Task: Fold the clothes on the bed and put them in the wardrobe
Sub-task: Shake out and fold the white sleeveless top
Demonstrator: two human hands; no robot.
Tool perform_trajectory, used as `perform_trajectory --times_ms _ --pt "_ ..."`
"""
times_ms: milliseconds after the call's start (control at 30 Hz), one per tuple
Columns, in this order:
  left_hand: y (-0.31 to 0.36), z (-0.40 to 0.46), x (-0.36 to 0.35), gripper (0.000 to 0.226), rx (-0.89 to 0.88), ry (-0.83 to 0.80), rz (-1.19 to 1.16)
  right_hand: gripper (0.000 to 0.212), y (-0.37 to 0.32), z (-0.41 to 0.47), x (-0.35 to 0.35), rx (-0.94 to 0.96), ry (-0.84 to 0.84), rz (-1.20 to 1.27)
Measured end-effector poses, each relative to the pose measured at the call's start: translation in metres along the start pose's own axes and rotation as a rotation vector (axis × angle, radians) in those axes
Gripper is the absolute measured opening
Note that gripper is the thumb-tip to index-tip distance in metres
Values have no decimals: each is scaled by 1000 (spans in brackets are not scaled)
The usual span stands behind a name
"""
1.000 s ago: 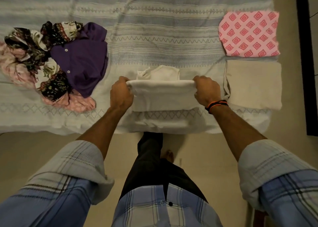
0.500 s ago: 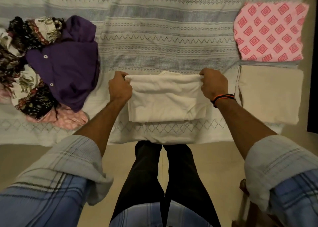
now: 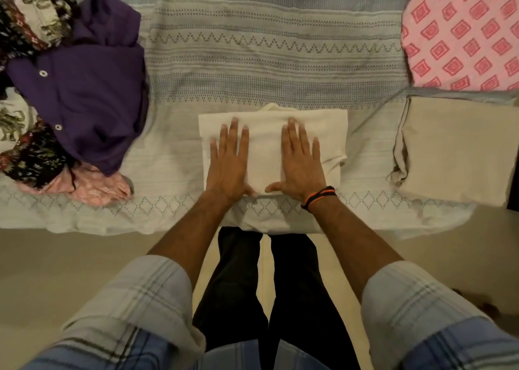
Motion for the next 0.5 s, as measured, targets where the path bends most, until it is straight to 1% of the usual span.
perform_trajectory --times_ms 67,200,300,400,467,500 --pt "-9 6 -7 166 36 -38 29 159 14 4 -7 -34 -22 -27" --pt "-23 17 -9 174 113 -87 -7 165 42 6 -9 -67 -28 -76" --pt "-25 16 -5 172 98 -88 -3 166 58 0 -7 -118 -35 -50" --pt "-24 10 0 167 111 -82 37 164 60 -4 -1 -129 -53 -59" --pt "-13 5 4 162 115 -63 90 159 51 -6 5 -131 -26 -73" --pt "-2 2 4 158 90 -40 97 154 42 -7 6 -113 0 -69"
Point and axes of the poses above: each hand's wrist, its own z-axis towards the middle knuckle, its own x-axis out of the back of the hand, y = z × x, the point moved 5 cm from there along z, towards the middle knuckle, and after that the axes turned 2 degrees about z, right-handed, at the moved point
